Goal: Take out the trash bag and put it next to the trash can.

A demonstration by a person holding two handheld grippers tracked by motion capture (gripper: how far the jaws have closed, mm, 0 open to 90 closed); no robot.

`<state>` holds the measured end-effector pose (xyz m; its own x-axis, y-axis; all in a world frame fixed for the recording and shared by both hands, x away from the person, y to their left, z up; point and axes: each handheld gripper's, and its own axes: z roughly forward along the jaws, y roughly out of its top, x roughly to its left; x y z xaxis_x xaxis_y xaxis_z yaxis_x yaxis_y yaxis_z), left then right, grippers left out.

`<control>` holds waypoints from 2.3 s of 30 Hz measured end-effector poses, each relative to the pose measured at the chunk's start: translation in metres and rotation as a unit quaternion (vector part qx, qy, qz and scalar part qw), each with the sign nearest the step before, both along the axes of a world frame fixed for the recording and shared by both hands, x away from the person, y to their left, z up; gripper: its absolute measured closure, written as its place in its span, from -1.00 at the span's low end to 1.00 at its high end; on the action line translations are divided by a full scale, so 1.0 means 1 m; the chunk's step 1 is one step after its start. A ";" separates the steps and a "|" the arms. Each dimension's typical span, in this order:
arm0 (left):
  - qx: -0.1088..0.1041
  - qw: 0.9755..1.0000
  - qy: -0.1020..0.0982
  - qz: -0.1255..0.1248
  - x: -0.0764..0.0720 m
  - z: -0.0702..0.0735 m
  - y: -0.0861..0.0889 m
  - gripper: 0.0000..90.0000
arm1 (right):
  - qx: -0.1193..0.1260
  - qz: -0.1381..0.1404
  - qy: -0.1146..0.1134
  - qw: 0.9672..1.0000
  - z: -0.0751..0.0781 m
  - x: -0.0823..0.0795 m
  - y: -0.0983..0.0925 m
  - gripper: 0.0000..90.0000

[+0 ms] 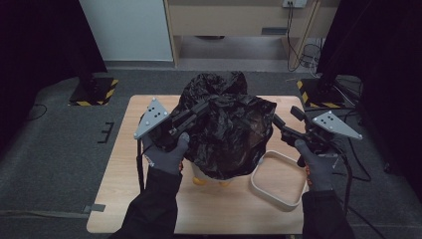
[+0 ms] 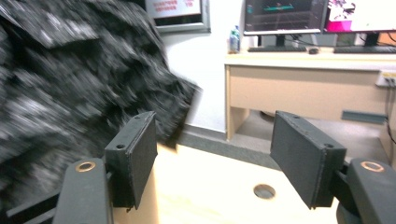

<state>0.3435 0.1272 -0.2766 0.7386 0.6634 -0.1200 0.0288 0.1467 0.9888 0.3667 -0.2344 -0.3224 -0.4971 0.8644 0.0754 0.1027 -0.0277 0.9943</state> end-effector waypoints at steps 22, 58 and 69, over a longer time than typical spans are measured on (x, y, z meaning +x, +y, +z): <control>-0.040 0.998 -0.051 0.018 0.001 0.024 0.009 0.93 | -0.027 -0.062 0.062 0.996 -0.075 -0.001 -0.033 -0.35; -0.102 0.987 -0.116 0.052 -0.007 0.068 0.045 0.92 | -0.056 -0.105 0.112 0.987 -0.128 0.001 -0.052 -0.35; -0.116 0.982 -0.135 0.063 -0.011 0.074 0.054 0.92 | -0.060 -0.107 0.116 0.986 -0.130 0.001 -0.052 -0.35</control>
<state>0.3327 0.1808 -0.2027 0.6777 0.7299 -0.0896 -0.2628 0.3541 0.8975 0.3677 -0.2867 -0.4526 -0.2839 0.9572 0.0569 0.3323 0.0425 0.9422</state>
